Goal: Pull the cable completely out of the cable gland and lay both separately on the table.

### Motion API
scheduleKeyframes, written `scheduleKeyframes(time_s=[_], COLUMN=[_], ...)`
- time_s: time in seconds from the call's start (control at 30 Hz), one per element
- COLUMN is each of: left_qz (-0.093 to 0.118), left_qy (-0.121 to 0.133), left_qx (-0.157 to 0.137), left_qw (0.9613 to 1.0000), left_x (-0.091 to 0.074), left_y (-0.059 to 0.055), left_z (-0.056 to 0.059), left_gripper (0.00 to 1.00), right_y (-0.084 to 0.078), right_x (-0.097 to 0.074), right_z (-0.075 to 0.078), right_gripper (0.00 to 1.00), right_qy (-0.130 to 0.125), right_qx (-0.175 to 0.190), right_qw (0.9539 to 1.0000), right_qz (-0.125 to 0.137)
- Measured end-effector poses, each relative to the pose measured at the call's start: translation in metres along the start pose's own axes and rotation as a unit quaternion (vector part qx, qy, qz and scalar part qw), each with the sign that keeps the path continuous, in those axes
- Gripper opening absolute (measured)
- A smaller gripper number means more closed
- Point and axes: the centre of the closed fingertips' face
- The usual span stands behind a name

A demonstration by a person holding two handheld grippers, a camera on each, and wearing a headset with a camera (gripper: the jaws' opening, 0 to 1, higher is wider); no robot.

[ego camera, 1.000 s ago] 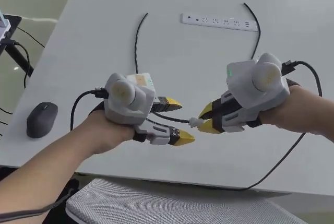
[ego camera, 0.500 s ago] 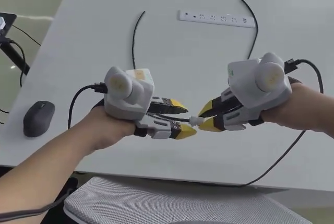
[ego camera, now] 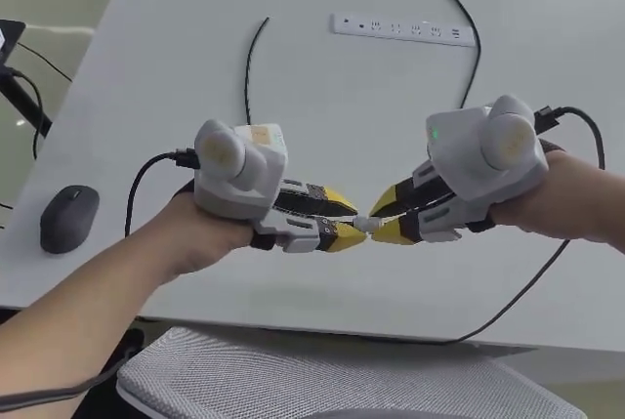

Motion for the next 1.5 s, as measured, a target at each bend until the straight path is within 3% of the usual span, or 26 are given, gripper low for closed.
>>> scheduleKeyframes(time_s=[0.5, 0.63, 0.73, 1.03, 1.5], left_qz=[0.014, 0.015, 0.019, 0.055, 0.075], left_qy=[-0.008, -0.010, -0.009, -0.015, -0.026], left_qx=[0.026, 0.011, 0.022, 0.017, 0.021], left_qw=[0.9995, 0.9998, 0.9995, 0.9982, 0.9966], left_x=[0.002, 0.002, 0.001, -0.002, -0.001], left_y=[0.003, 0.004, 0.007, 0.022, 0.027], left_z=[0.008, 0.008, 0.009, 0.013, 0.018], left_gripper=[0.16, 0.16, 0.16, 0.16, 0.16], right_y=[-0.002, -0.002, -0.001, 0.006, 0.006], right_x=[-0.002, -0.003, -0.006, -0.020, -0.026], right_z=[-0.002, -0.003, -0.004, -0.004, -0.005], right_gripper=[0.07, 0.07, 0.07, 0.07, 0.07], right_qy=[0.005, 0.005, 0.002, -0.002, 0.006], right_qx=[-0.022, -0.023, -0.022, -0.022, -0.032], right_qw=[0.9997, 0.9997, 0.9996, 0.9989, 0.9982], right_qz=[0.002, 0.010, 0.015, 0.041, 0.051])
Point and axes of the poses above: the centre of the closed fingertips' face, and the gripper's own axes: x roughly forward along the fingers, z roughly to its right, y roughly out of its top, and after that the axes turned 2 degrees about y, right-handed
